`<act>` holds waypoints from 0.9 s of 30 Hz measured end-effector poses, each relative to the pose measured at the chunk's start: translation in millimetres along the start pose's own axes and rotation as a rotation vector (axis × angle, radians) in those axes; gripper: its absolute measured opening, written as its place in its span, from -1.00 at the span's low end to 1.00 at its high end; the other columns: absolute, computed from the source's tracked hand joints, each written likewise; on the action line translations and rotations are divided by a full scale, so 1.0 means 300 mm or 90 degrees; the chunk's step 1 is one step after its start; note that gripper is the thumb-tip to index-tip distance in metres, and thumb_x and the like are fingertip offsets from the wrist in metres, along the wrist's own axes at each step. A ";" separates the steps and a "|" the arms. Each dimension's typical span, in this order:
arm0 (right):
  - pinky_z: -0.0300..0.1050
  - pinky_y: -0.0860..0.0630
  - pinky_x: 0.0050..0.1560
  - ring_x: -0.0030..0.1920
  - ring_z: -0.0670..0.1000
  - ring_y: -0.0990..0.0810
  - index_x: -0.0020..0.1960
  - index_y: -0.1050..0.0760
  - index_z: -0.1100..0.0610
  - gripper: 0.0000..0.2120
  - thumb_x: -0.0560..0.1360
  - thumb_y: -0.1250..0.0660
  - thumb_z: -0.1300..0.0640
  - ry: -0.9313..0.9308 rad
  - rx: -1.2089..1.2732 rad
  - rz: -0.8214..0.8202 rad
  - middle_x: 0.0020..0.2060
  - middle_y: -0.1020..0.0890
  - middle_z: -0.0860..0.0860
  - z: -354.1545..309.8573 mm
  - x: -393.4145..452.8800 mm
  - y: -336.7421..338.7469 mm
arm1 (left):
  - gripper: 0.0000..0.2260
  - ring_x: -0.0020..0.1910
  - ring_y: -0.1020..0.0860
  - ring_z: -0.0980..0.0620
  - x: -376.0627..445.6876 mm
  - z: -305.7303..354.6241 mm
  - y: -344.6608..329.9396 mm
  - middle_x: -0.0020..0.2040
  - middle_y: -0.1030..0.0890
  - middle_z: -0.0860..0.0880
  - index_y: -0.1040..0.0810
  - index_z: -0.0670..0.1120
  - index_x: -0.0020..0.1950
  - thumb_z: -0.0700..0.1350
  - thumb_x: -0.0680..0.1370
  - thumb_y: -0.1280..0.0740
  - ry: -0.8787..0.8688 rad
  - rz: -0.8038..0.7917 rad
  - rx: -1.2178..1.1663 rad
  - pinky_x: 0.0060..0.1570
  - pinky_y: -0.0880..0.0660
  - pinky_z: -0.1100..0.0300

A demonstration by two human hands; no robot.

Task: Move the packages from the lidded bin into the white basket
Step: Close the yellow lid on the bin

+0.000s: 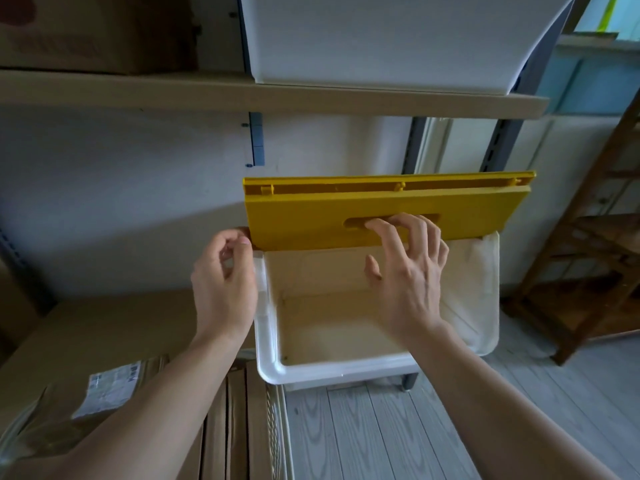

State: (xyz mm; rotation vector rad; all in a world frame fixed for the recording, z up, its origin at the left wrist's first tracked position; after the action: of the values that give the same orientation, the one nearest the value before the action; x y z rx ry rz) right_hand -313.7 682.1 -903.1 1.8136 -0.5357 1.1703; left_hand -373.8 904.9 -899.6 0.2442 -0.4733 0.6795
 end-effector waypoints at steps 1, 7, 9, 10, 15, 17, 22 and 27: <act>0.21 -0.39 0.17 0.28 0.18 -0.40 0.24 -0.60 0.08 -0.49 0.32 -0.58 0.28 0.008 -0.010 0.018 0.19 -0.53 0.14 0.007 0.002 -0.001 | -0.79 -0.33 -0.47 0.18 0.001 0.002 0.003 -0.31 -0.58 0.18 -0.58 0.05 -0.08 -0.10 0.68 -0.21 0.006 -0.006 -0.016 -0.27 -0.42 0.26; 0.18 -0.40 0.16 0.19 0.19 -0.50 0.19 -0.65 0.09 -0.59 0.35 -0.51 0.26 0.036 -0.031 0.077 0.13 -0.63 0.10 0.010 0.001 0.010 | -0.70 -0.42 -0.43 0.21 0.005 0.013 0.020 -0.42 -0.52 0.17 -0.55 -0.02 -0.17 -0.21 0.70 -0.17 0.002 -0.032 -0.039 -0.40 -0.31 0.37; 0.18 -0.42 0.15 0.18 0.20 -0.55 0.19 -0.66 0.08 -0.60 0.36 -0.48 0.26 0.050 -0.030 0.080 0.12 -0.65 0.07 0.004 0.003 0.022 | -0.73 -0.38 -0.46 0.21 0.003 0.012 0.022 -0.38 -0.55 0.18 -0.56 -0.02 -0.14 -0.20 0.70 -0.18 0.002 -0.039 -0.025 -0.35 -0.35 0.36; 0.18 -0.43 0.15 0.18 0.20 -0.57 0.18 -0.66 0.08 -0.60 0.36 -0.46 0.27 0.053 -0.028 0.083 0.12 -0.66 0.06 0.000 0.003 0.031 | -0.77 -0.32 -0.50 0.21 0.002 0.004 0.023 -0.31 -0.58 0.18 -0.57 -0.03 -0.08 -0.18 0.70 -0.19 0.007 -0.040 -0.009 -0.29 -0.39 0.34; 0.14 -0.45 0.14 0.18 0.16 -0.59 0.20 -0.66 0.08 -0.56 0.35 -0.39 0.31 0.055 -0.026 0.067 0.10 -0.67 0.03 -0.014 -0.017 0.081 | -0.90 0.03 -0.67 -0.05 -0.006 -0.085 0.032 0.03 -0.70 -0.03 -0.58 0.06 0.12 -0.11 0.67 -0.30 0.170 -0.105 0.021 0.04 -0.62 -0.02; 0.15 -0.47 0.15 0.17 0.16 -0.59 0.21 -0.66 0.09 -0.55 0.34 -0.39 0.32 0.047 -0.020 0.049 0.10 -0.66 0.03 -0.019 -0.023 0.106 | -0.87 -0.04 -0.70 -0.01 -0.014 -0.103 0.046 0.01 -0.73 -0.06 -0.63 -0.02 0.15 -0.12 0.67 -0.30 0.231 -0.143 -0.007 -0.13 -0.65 0.12; 0.15 -0.49 0.22 0.16 0.12 -0.58 0.23 -0.65 0.12 -0.55 0.37 -0.32 0.27 0.035 0.018 -0.042 0.11 -0.65 0.02 -0.043 -0.006 0.190 | -0.85 0.03 -0.69 0.00 -0.035 -0.125 0.084 0.02 -0.74 -0.09 -0.66 -0.12 0.15 -0.16 0.66 -0.31 0.321 -0.225 -0.070 -0.10 -0.56 0.15; 0.11 -0.48 0.23 0.17 0.10 -0.53 0.25 -0.64 0.11 -0.50 0.32 -0.45 0.34 0.031 0.015 -0.117 0.13 -0.63 0.01 -0.029 -0.013 0.247 | -0.81 0.12 -0.69 -0.12 -0.055 -0.135 0.102 0.06 -0.74 -0.15 -0.65 -0.20 0.20 -0.19 0.67 -0.30 0.339 -0.265 -0.076 0.15 -0.60 -0.05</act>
State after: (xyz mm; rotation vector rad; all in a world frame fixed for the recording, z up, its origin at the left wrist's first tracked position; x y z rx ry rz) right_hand -374.3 650.9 -872.1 1.8085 -0.3206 1.0952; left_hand -391.2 933.9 -940.8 0.0381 0.0521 0.2848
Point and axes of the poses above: each hand's wrist, its own x-axis towards the middle knuckle, its own y-axis out of the back of the hand, z = x × y, the point moved 2 cm from there along x, towards the middle knuckle
